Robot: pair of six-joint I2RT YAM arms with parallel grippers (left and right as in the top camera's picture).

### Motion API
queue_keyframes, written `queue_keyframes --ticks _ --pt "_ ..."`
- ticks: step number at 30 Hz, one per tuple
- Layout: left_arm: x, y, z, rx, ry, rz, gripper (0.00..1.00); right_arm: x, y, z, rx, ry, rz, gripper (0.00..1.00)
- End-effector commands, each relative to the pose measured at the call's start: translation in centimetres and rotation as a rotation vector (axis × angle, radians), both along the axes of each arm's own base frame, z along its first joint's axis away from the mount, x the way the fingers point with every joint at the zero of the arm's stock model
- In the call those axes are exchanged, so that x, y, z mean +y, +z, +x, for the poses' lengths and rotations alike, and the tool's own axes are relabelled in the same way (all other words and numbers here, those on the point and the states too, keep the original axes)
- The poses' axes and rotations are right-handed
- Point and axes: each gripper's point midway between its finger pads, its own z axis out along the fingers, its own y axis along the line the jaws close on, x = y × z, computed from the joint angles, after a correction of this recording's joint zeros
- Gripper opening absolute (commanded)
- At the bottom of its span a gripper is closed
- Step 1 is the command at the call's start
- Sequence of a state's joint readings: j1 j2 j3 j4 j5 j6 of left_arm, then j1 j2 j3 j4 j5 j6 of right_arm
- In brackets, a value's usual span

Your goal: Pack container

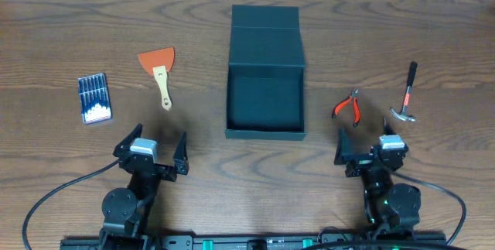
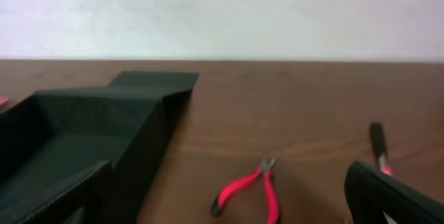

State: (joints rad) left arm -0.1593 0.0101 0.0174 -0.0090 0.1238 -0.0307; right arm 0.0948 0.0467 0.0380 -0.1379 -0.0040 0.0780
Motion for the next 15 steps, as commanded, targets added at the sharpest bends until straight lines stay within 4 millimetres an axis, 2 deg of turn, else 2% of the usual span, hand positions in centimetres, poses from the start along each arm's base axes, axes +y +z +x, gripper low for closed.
queue_keyframes --ticks 1,5,9,15 --pt "0.5 -1.6 0.0 0.079 0.047 -0.113 0.99 0.4 2.3 -0.4 0.054 0.015 0.055 0.99" --pt "0.5 -2.0 0.0 0.108 0.051 -0.130 0.98 -0.3 5.6 -0.3 0.190 -0.017 0.046 0.99" --pt "0.5 -2.4 0.0 0.133 0.051 -0.126 0.99 -0.7 8.1 -0.3 0.430 -0.039 0.033 0.99" --pt "0.4 -2.9 0.0 0.162 0.050 -0.148 0.98 0.0 11.6 0.0 0.655 -0.005 0.024 0.99"
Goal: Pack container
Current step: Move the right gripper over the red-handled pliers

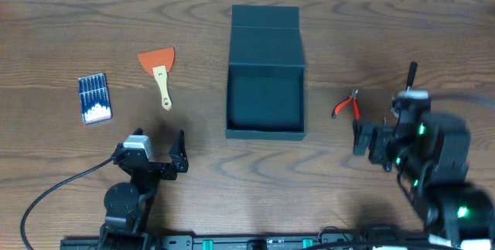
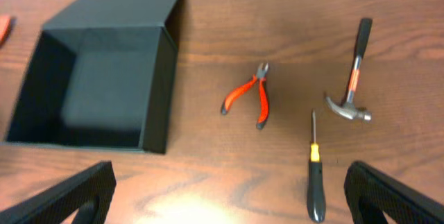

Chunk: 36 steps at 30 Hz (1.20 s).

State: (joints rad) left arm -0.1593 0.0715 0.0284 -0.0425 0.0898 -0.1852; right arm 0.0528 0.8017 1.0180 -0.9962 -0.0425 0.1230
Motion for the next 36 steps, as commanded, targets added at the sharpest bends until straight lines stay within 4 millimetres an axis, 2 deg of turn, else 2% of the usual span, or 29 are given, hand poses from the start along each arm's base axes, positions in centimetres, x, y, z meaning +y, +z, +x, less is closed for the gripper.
queue_keyframes --ticks 1,3,5,11,16,20,27,36 --pt "-0.2 -1.3 -0.2 0.048 -0.006 -0.017 0.99 0.3 2.6 0.9 0.029 0.014 0.013 0.99" --pt "-0.2 -1.3 -0.2 0.048 -0.006 -0.017 0.99 -0.2 2.8 1.3 0.066 -0.020 0.009 0.99" --pt "-0.2 -1.3 -0.2 0.048 -0.006 -0.017 0.99 -1.0 2.0 1.9 0.147 -0.080 0.028 0.99" --pt "-0.2 -1.3 -0.2 0.048 -0.005 -0.017 0.99 -3.6 -3.3 3.6 0.434 -0.185 0.037 0.99" --pt "-0.2 -1.3 -0.2 0.048 -0.005 -0.016 0.99 -3.9 -7.3 5.0 0.581 -0.184 0.034 0.99" --pt "-0.2 -1.3 -0.2 0.048 -0.005 -0.016 0.99 -4.0 -8.7 6.1 0.598 -0.140 0.010 0.99" --pt "-0.1 -1.3 -0.1 0.048 -0.001 -0.015 0.99 -4.2 -10.0 7.2 0.562 -0.055 -0.048 0.99" --pt "-0.1 -1.3 -0.1 0.048 -0.001 -0.015 0.99 -4.6 -13.7 6.2 0.598 -0.050 -0.054 0.99"
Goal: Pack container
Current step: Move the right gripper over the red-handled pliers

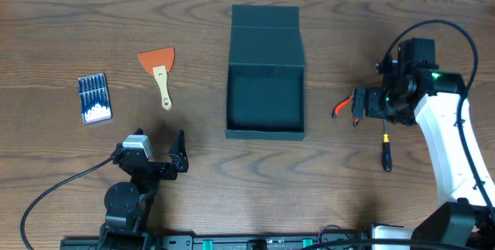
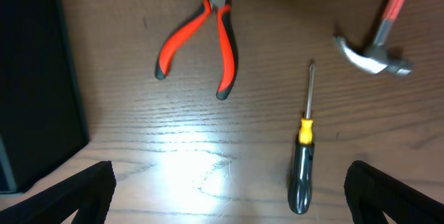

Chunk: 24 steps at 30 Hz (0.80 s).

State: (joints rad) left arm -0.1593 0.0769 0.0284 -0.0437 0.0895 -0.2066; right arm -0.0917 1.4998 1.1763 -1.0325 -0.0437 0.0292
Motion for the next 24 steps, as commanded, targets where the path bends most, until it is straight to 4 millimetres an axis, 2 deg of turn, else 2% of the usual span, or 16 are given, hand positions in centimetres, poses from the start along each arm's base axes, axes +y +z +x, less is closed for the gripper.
queue_keyframes --ticks 1,9,17,24 --pt "-0.1 -1.2 -0.2 0.038 -0.005 0.004 0.99 -0.7 -1.5 -0.7 0.029 0.007 -0.016 0.99" --pt "-0.1 -1.2 -0.2 0.038 -0.005 0.004 0.98 -1.9 -4.3 -0.8 0.078 -0.010 -0.005 0.99" --pt "-0.1 -1.2 -0.2 0.038 -0.006 0.004 0.99 -1.7 -7.5 0.0 0.136 -0.008 0.026 0.99" --pt "-0.1 -1.2 -0.2 0.038 -0.006 0.004 0.99 -1.4 -8.3 0.9 0.120 -0.003 0.046 0.99"
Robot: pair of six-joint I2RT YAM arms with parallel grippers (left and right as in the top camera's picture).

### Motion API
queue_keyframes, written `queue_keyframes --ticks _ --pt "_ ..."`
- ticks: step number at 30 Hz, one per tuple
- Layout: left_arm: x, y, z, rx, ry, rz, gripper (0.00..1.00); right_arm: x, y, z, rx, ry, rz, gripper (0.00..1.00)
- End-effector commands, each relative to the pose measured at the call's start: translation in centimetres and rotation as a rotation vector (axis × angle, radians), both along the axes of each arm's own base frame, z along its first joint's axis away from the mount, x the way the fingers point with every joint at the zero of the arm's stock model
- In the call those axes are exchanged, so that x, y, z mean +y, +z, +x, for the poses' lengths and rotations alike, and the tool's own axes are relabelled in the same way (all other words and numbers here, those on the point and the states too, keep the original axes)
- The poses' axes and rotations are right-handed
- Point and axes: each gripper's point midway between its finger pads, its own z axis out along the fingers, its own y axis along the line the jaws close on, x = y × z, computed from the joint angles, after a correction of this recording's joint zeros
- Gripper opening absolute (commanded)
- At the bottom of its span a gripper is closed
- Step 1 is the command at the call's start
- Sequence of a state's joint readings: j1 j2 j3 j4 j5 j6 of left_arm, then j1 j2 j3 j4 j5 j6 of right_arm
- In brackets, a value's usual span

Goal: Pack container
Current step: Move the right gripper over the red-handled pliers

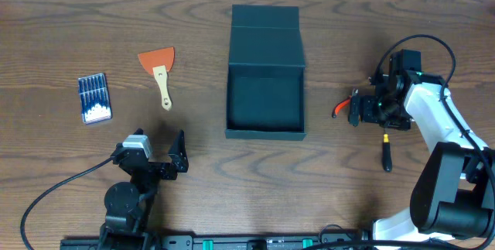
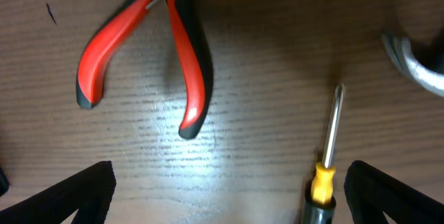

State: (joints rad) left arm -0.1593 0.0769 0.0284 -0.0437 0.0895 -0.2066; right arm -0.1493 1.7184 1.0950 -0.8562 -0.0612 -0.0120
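The open dark box (image 1: 265,103) stands mid-table, its lid (image 1: 265,33) folded back. To its right lie red-handled pliers (image 2: 184,57) and a yellow-collared, black-handled screwdriver (image 2: 326,165), both resting on the wood. My right gripper (image 2: 229,196) hangs open low over the bare table between them and holds nothing. From overhead the right gripper (image 1: 377,113) sits just right of the pliers (image 1: 340,108). A hammer head (image 2: 416,61) shows at the wrist view's right edge. My left gripper (image 1: 153,149) rests open near the front edge.
An orange scraper (image 1: 160,68) and a blue pack of thin bits (image 1: 94,99) lie left of the box. The screwdriver (image 1: 385,151) lies toward the front right. In the overhead view my right arm covers most of the hammer.
My right gripper has come lower over the table. The pliers and screwdriver tip now fill more of the wrist view. It stays open, and no object has moved.
Both arms first rested at the front edge, the right wrist looking level across the table. Then the right arm was raised, looking down on box, pliers, hammer and screwdriver. Later it was over the pliers and screwdriver, and now it hangs closer above them.
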Motion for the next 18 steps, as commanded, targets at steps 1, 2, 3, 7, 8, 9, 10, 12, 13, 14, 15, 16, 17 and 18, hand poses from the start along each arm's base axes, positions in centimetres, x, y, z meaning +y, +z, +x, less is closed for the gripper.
queue_keyframes --ticks 1,2,3,7,8,9,10,12,13,14,15,16,17,18 --pt "-0.1 -1.2 -0.2 0.038 -0.006 0.004 0.99 0.2 -0.3 0.2 -0.007 0.010 0.020 0.99" --pt "-0.1 -1.2 -0.2 0.038 -0.006 0.004 0.99 0.2 -0.3 0.4 -0.017 0.016 0.018 0.99" --pt "-0.1 -1.2 -0.2 0.038 -0.006 0.004 0.99 0.2 -0.3 0.6 -0.026 0.022 0.016 0.99" --pt "-0.1 -1.2 -0.2 0.038 -0.006 0.004 0.99 0.2 -0.3 1.7 -0.066 0.045 0.011 0.99" --pt "-0.1 -1.2 -0.2 0.038 -0.006 0.004 0.99 0.2 -0.4 1.8 -0.071 0.049 0.009 0.99" --pt "-0.1 -1.2 -0.2 0.038 -0.006 0.004 0.99 0.2 -0.4 1.8 -0.071 0.053 0.009 0.99" --pt "-0.1 -1.2 -0.2 0.038 -0.006 0.004 0.99 0.2 -0.5 2.0 -0.072 0.058 0.008 0.99" --pt "-0.1 -1.2 -0.2 0.038 -0.006 0.004 0.99 0.1 -0.9 2.2 -0.074 0.061 0.007 0.99" --pt "-0.1 -1.2 -0.2 0.038 -0.006 0.004 0.99 0.1 -1.1 2.3 -0.073 0.065 0.006 0.99" --pt "-0.1 -1.2 -0.2 0.038 -0.006 0.004 0.98 0.1 -1.3 2.4 -0.073 0.067 0.007 0.99" --pt "-0.1 -1.2 -0.2 0.038 -0.006 0.004 0.99 0.1 -1.6 2.5 -0.070 0.067 0.007 0.99" --pt "-0.1 -1.2 -0.2 0.038 -0.006 0.004 0.99 0.1 -1.8 2.5 -0.067 0.067 0.008 0.99" --pt "-0.1 -1.2 -0.2 0.038 -0.006 0.004 0.99 0.1 -2.1 2.5 -0.062 0.068 0.009 0.99" --pt "-0.1 -1.2 -0.2 0.038 -0.006 0.004 0.99 0.1 -2.3 2.5 -0.058 0.069 0.010 0.99"
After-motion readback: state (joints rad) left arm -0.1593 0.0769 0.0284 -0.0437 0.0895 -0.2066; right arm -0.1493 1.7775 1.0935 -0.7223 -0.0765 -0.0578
